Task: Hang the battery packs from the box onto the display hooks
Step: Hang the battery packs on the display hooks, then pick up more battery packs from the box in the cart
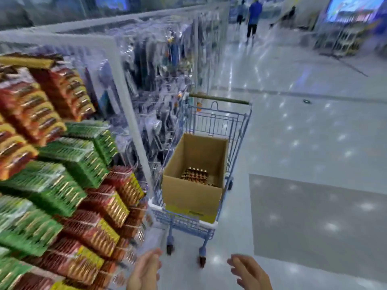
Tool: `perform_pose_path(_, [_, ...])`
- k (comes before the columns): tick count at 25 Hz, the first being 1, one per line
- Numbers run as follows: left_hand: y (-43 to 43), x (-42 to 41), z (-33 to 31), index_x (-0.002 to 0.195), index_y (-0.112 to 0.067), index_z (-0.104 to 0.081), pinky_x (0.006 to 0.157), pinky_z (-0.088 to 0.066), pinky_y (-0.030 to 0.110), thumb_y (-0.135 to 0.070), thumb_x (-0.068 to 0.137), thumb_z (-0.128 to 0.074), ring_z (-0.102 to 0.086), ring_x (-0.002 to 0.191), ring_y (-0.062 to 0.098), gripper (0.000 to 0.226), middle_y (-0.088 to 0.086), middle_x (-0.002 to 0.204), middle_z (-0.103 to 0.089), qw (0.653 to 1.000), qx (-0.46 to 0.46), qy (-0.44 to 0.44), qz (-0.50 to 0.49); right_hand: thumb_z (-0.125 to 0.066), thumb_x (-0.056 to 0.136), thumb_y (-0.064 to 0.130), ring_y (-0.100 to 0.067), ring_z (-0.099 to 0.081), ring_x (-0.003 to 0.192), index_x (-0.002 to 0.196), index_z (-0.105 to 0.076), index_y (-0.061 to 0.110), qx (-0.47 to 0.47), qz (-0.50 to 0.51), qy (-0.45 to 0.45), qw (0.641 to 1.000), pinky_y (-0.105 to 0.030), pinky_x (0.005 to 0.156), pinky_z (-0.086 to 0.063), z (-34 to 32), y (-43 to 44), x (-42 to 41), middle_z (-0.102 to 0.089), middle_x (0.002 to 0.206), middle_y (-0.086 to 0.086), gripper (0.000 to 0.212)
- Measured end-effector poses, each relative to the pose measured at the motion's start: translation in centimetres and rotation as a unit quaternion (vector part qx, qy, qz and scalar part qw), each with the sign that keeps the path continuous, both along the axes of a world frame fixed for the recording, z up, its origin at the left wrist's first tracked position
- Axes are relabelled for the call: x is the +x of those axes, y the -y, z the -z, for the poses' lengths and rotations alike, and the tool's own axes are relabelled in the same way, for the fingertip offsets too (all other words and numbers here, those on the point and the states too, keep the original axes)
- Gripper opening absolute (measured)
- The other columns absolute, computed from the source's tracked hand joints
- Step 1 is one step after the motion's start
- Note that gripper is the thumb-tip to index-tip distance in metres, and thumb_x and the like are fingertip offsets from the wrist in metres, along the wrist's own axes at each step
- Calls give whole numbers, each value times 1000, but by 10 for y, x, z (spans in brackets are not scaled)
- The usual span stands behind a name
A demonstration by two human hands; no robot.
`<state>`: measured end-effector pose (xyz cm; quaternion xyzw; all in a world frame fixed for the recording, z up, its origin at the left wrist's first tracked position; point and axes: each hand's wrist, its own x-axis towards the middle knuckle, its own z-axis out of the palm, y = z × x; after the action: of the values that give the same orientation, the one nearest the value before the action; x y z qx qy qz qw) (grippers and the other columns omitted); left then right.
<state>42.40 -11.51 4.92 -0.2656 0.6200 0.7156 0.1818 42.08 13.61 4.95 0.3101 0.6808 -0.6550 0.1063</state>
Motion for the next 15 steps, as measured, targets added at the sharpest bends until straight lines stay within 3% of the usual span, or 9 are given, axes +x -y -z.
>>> perform_pose_path(2, [-4, -26, 12, 90, 0, -61, 37, -46, 14, 0, 109, -44, -65, 48, 9, 26, 5, 66, -68, 999, -10, 31, -29, -71, 94, 9, -34, -66, 92, 86, -76, 8, -23, 14, 0, 1000, -38, 79, -47, 5, -12, -28, -78, 88, -15, 10])
perform_pose_path(3, [-5, -39, 13, 97, -6, -62, 46, -52, 13, -7, 110, -46, -68, 52, 2, 21, 13, 86, -73, 998, -22, 52, -34, -71, 94, 10, -34, -66, 94, 85, -76, 9, -37, 2, 3, 999, -38, 81, -47, 3, -15, -42, -77, 90, -16, 10])
perform_pose_path(4, [-4, -52, 17, 107, -15, -61, 62, -57, 14, -19, 109, -47, -71, 67, -4, 15, 15, 115, -71, 993, 29, 75, -90, -71, 95, 11, -33, -66, 95, 86, -76, 9, -30, -3, 16, 999, -38, 82, -46, 6, -18, -56, -77, 91, -15, 10])
perform_pose_path(5, [-8, -60, 18, 115, -22, -59, 78, -57, 19, -26, 108, -46, -71, 85, -2, 15, 14, 134, -64, 995, 11, 43, -89, -70, 95, 13, -33, -66, 97, 87, -75, 9, -31, -1, 16, 999, -39, 83, -46, 5, -19, -70, -77, 92, -13, 10])
perform_pose_path(6, [-15, -70, 18, 117, -25, -59, 90, -55, 27, -27, 109, -47, -69, 98, 7, 14, 14, 139, -61, 997, -34, 22, -71, -69, 96, 14, -32, -66, 98, 88, -75, 9, -36, 11, 27, 999, -39, 84, -46, 10, -19, -87, -77, 93, -10, 11])
perform_pose_path(9, [-33, -117, 18, 103, -17, -70, 101, -45, 43, -16, 107, -51, -60, 111, 30, 19, 6, 119, -68, 994, -79, -38, -64, -68, 97, 18, -31, -66, 100, 89, -75, 10, -24, -4, 45, 999, -39, 83, -46, 23, -17, -143, -78, 93, -8, 13])
perform_pose_path(12, [-45, -187, 21, 99, -15, -76, 92, -49, 43, -17, 106, -55, -64, 99, 23, 22, 2, 108, -73, 989, -81, -36, -121, -67, 98, 15, -30, -65, 95, 92, -74, 10, -18, 12, 48, 999, -37, 80, -45, 34, -16, -204, -79, 93, -6, 11])
perform_pose_path(15, [-48, -258, 20, 101, -16, -77, 96, -51, 44, -15, 106, -55, -67, 104, 20, 22, -3, 108, -75, 985, -95, -49, -133, -66, 99, 16, -31, -65, 98, 92, -74, 11, -12, 26, 52, 998, -40, 84, -45, 35, -17, -259, -79, 89, -2, 12])
